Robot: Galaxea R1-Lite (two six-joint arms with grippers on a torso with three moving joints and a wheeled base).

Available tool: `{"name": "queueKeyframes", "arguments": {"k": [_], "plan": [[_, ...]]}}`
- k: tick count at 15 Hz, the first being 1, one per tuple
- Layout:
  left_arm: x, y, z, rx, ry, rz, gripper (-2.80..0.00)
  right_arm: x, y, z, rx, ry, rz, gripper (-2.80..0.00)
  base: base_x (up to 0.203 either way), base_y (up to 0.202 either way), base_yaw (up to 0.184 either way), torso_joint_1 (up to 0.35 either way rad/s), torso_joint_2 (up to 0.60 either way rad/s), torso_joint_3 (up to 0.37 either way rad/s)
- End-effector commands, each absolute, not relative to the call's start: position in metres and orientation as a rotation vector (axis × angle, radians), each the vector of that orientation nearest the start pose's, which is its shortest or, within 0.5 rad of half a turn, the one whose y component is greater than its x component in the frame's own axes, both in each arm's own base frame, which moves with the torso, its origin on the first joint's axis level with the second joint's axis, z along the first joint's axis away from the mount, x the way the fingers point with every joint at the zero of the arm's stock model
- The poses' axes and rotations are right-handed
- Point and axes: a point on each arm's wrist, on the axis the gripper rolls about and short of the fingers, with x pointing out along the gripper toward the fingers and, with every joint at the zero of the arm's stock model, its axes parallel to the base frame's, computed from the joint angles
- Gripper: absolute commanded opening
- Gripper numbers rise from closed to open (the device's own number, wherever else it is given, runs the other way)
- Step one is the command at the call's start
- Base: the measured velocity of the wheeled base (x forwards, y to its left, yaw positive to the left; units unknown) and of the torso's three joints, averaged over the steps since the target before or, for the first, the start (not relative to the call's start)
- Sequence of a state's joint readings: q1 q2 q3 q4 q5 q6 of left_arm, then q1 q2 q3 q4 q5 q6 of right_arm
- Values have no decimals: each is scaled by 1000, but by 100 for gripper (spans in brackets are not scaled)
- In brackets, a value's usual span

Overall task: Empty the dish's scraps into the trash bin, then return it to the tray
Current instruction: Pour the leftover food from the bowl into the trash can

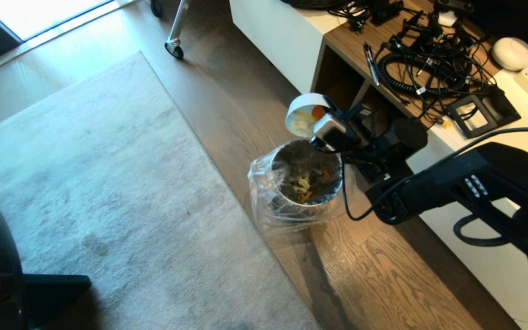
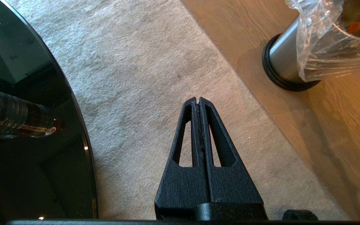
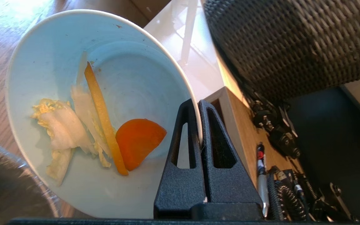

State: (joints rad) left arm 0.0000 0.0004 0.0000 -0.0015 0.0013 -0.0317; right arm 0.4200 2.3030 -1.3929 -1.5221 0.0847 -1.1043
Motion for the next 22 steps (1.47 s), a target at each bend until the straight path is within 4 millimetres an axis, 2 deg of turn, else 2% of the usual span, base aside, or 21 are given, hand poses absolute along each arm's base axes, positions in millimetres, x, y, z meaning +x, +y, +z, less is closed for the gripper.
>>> {"name": "queueKeyframes", "arguments": {"k": [1, 9, 14, 20, 22], "plan": [[-23, 0, 76, -32, -1, 2, -280, 409, 186, 196, -931, -858, 66, -280, 0, 0, 0, 0, 0, 0], [-23, 0, 76, -32, -2, 1, -280, 390, 180, 230, -900, -916, 39, -280, 0, 0, 0, 0, 0, 0], [-23, 0, 76, -32, -2, 3, -280, 360, 189, 236, -875, -903, 115, -280, 0, 0, 0, 0, 0, 0], [-23, 0, 76, -32, -2, 2, -280, 354, 191, 242, -834, -915, 132, -280, 0, 0, 0, 0, 0, 0], [-23, 0, 76, -32, -1, 2, -280, 352, 192, 242, -857, -972, 208, -280, 0, 0, 0, 0, 0, 0]]}}
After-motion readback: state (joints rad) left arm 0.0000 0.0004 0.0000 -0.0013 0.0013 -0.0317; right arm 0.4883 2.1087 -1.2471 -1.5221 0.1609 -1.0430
